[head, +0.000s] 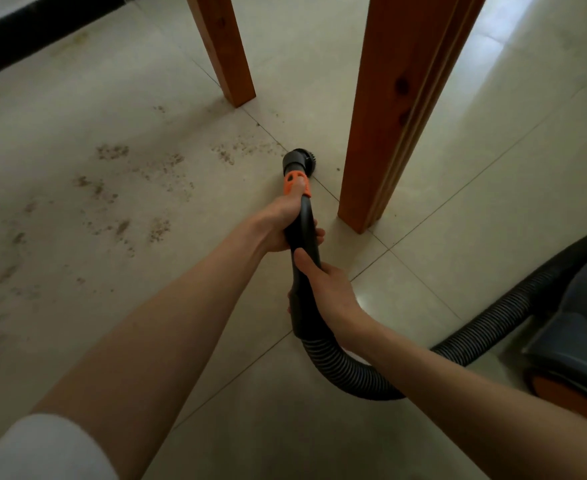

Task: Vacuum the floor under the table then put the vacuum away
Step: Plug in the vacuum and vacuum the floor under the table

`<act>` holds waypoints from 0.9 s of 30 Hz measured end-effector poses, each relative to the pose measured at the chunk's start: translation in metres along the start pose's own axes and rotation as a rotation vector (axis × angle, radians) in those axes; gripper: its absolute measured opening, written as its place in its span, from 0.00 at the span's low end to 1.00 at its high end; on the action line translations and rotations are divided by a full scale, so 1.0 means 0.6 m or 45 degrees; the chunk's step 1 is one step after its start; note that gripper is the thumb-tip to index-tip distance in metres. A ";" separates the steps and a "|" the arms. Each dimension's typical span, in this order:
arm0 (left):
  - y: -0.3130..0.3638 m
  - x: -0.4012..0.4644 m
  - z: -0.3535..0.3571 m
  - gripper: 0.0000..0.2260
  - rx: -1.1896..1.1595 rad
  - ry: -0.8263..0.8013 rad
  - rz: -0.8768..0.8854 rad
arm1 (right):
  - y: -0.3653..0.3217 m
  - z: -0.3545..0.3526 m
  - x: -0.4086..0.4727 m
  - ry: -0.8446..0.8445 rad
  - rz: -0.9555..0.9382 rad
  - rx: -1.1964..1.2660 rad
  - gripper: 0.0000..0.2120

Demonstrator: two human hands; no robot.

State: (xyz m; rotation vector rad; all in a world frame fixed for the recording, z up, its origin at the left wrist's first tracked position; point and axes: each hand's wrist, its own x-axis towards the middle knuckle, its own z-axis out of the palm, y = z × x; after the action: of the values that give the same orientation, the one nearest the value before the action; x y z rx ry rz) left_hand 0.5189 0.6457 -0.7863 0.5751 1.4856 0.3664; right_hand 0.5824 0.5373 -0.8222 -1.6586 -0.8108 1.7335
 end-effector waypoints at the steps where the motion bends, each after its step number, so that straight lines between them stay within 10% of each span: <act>1: 0.000 -0.009 -0.001 0.31 0.001 0.015 -0.015 | -0.002 0.003 -0.004 -0.002 -0.006 -0.023 0.23; 16: 0.004 -0.006 -0.079 0.24 0.106 -0.073 -0.095 | -0.025 0.054 -0.009 0.180 -0.158 -0.514 0.20; 27: 0.040 0.022 -0.094 0.19 0.633 -0.129 0.203 | -0.048 0.148 0.009 0.414 -0.065 0.051 0.22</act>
State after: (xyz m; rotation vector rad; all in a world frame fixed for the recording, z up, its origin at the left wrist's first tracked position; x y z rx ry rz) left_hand 0.4665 0.6804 -0.7832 1.0955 1.4390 0.0829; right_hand 0.4936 0.5577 -0.8007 -1.8131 -0.6540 1.3863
